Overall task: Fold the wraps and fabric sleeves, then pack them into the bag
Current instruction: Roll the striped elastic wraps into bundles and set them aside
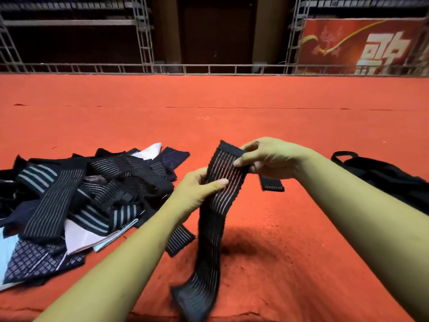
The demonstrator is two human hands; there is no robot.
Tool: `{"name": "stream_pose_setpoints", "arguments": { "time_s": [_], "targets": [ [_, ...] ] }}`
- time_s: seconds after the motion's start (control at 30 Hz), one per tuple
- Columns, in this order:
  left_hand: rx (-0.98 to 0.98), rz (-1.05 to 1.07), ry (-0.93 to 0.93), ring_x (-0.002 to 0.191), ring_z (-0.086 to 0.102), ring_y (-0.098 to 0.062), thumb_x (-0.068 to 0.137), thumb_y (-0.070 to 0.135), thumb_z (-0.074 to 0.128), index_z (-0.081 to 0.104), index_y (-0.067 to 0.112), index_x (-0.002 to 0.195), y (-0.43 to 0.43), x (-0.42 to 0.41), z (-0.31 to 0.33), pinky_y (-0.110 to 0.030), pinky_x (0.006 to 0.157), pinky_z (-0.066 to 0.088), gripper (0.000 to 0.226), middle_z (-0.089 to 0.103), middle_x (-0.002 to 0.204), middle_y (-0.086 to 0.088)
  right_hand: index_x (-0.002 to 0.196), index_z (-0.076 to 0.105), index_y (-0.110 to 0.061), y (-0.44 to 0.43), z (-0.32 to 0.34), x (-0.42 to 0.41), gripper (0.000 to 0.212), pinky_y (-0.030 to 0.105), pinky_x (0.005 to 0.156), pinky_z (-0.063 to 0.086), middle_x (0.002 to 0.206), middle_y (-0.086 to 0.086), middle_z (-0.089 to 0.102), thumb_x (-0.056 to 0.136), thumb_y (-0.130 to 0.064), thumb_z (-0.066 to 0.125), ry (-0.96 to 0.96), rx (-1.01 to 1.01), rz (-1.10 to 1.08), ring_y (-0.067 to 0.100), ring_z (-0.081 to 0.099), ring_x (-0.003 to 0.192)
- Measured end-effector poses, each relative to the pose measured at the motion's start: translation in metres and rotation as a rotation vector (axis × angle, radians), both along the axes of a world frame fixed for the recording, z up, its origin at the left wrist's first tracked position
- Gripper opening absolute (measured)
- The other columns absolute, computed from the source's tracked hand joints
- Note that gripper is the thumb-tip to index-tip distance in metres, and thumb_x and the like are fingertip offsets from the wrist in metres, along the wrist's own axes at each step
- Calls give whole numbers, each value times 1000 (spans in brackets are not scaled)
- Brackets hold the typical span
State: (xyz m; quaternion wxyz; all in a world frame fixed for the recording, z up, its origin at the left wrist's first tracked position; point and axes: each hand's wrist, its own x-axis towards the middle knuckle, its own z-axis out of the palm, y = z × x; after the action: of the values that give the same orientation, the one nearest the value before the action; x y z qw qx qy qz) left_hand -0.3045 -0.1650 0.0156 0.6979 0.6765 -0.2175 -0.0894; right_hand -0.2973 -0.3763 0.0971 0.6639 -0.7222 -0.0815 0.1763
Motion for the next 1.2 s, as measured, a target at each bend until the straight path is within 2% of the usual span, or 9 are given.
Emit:
{"name": "stream_pose_setpoints", "arguments": {
  "time_s": [0.17, 0.27, 0.37, 0.47, 0.6, 0.8, 0.93, 1.1, 1.2],
  "targets": [
    [25, 3, 48, 94, 69, -18, 90, 15, 71, 68, 11, 111, 0, 3, 2, -43, 94, 52, 22, 74, 104, -7, 64, 51, -18, -11, -15, -3, 32, 23, 49, 35, 67, 1, 64, 87, -15, 73, -14, -180, -226, 10, 47, 51],
    [137, -158, 186, 102, 70, -26, 88, 19, 74, 69, 15, 109, 3, 2, -6, -48, 94, 52, 22, 73, 109, -9, 67, 46, -18, -14, -13, 4, 34, 18, 44, 30, 65, 5, 58, 92, -14, 68, -70, -152, -396, 10, 41, 38],
    [131, -243, 260, 94, 69, -19, 92, 12, 65, 70, 11, 105, -1, -6, -20, -33, 85, 57, 13, 73, 103, -7, 85, 50, -16, -14, -11, 10, 18, 17, 37, 42, 71, 8, 55, 94, -10, 64, -74, -87, -534, 9, 54, 37],
    [-30, -253, 361, 87, 68, -16, 96, 8, 58, 65, 10, 110, -5, -12, -36, -29, 74, 56, 16, 71, 101, -7, 107, 48, -12, -14, -14, 12, 21, 24, 42, 53, 88, 12, 59, 94, -7, 64, -40, 20, -603, 16, 68, 50],
    [-87, -227, 481, 97, 65, -21, 90, 14, 60, 61, 17, 122, -11, -19, -59, -37, 86, 50, 32, 69, 111, -8, 116, 46, -8, -12, -23, 13, 26, 33, 59, 62, 116, 21, 57, 95, -4, 61, -69, 95, -640, 27, 73, 68],
    [-103, -112, 545, 96, 69, -24, 98, 5, 51, 60, 1, 123, -23, -25, -77, -37, 87, 56, 27, 68, 116, -19, 104, 54, -8, -6, -37, 7, 11, 30, 67, 61, 100, 15, 61, 96, -9, 61, -230, 64, -608, 30, 71, 77],
    [-217, -46, 605, 88, 69, -26, 99, 5, 48, 62, -3, 120, -25, -26, -79, -38, 80, 59, 26, 68, 111, -23, 94, 63, -13, -2, -50, -3, 3, 38, 80, 60, 89, 13, 67, 96, -11, 63, -319, 8, -553, 29, 70, 80],
    [-348, 19, 654, 88, 71, -27, 102, 10, 44, 64, -2, 118, -28, -25, -77, -39, 80, 59, 28, 71, 107, -21, 95, 68, -11, 2, -86, -17, 4, 49, 92, 53, 94, 25, 70, 92, -9, 67, -371, -12, -453, 28, 67, 91],
    [-419, 34, 711, 83, 72, -25, 103, 14, 41, 64, -2, 115, -29, -26, -74, -35, 73, 61, 31, 73, 101, -19, 94, 70, -15, 4, -108, -29, 6, 46, 94, 52, 95, 10, 74, 89, -12, 71, -410, -81, -422, 22, 68, 95]
  ]
}}
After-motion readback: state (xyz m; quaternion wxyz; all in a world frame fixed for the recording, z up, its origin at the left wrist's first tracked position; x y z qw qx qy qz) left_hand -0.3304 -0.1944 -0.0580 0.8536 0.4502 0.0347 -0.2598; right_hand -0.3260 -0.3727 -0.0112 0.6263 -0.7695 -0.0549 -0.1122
